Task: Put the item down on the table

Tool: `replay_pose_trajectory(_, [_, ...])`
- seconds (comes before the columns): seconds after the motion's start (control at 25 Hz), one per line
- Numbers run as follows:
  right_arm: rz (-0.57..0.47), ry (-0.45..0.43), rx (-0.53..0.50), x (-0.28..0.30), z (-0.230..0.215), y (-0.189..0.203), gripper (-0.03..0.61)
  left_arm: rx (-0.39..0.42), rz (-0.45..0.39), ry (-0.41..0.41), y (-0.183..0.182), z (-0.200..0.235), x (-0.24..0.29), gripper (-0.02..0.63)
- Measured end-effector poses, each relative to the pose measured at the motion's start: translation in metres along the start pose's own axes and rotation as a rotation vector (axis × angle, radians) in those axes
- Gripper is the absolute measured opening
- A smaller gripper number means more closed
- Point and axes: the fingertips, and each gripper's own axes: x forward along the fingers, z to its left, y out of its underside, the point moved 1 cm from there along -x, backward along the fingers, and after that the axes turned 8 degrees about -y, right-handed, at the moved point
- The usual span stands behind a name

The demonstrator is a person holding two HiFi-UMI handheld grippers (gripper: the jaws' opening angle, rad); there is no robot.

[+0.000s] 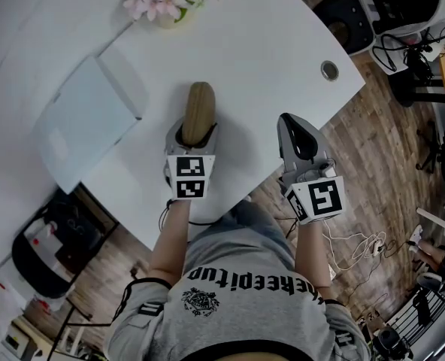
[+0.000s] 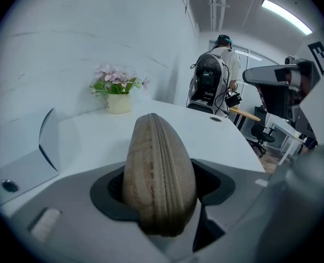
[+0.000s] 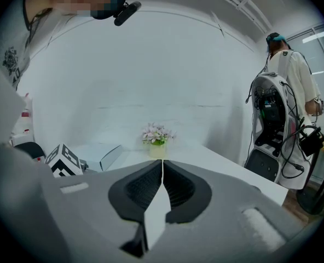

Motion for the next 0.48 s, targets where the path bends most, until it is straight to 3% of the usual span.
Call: replay_pose_trajectory(0.48, [0.002, -0.006, -0.004, -0.0013, 0.0046, -0.0014, 0.003, -0.004, -0.013, 0.007, 0.0013, -0.0006, 0.0013, 0.307])
